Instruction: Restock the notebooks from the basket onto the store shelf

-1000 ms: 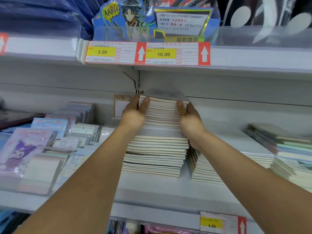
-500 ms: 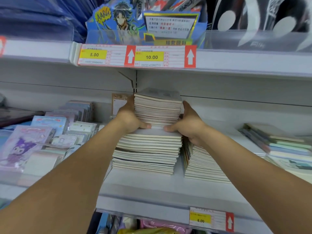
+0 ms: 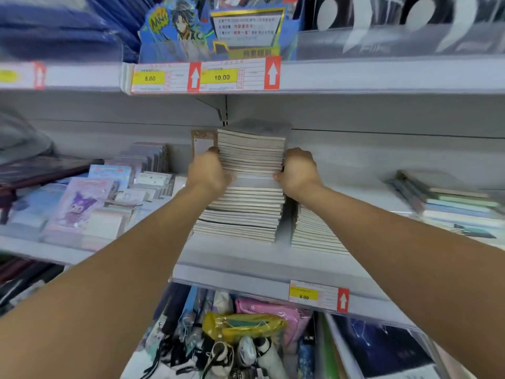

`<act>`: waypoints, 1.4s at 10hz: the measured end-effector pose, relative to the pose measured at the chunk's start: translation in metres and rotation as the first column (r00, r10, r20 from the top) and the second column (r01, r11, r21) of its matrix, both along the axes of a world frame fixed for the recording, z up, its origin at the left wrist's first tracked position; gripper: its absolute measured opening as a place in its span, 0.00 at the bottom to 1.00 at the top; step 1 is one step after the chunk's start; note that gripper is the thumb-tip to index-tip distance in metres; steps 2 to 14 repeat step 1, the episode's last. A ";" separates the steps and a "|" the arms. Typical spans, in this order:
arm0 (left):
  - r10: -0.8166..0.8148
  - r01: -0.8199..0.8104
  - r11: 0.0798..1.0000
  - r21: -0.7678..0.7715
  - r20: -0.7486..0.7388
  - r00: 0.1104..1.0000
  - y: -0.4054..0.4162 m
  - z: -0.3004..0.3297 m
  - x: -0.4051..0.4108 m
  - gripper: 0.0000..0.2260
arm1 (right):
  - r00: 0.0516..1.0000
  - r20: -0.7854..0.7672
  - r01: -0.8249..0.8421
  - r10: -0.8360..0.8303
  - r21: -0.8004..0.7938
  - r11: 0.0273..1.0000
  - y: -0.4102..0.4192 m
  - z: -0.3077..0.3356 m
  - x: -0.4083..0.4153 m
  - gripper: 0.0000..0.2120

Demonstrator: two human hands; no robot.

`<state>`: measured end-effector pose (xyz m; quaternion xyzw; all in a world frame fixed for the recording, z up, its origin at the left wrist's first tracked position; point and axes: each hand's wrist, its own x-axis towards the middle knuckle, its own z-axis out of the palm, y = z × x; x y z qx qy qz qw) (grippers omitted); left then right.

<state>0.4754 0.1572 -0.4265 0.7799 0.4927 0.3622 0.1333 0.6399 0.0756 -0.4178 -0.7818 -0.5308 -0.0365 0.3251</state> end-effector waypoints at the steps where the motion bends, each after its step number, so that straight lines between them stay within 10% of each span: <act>1: -0.090 0.094 0.995 -0.016 0.179 0.980 -0.045 -0.009 -0.025 0.27 | 0.996 0.045 -0.081 0.075 0.139 0.987 -0.040 -0.004 -0.009 0.16; 14: -0.090 0.094 0.995 -0.016 0.179 0.980 -0.045 -0.009 -0.025 0.27 | 0.996 0.045 -0.081 0.075 0.139 0.987 -0.040 -0.004 -0.009 0.16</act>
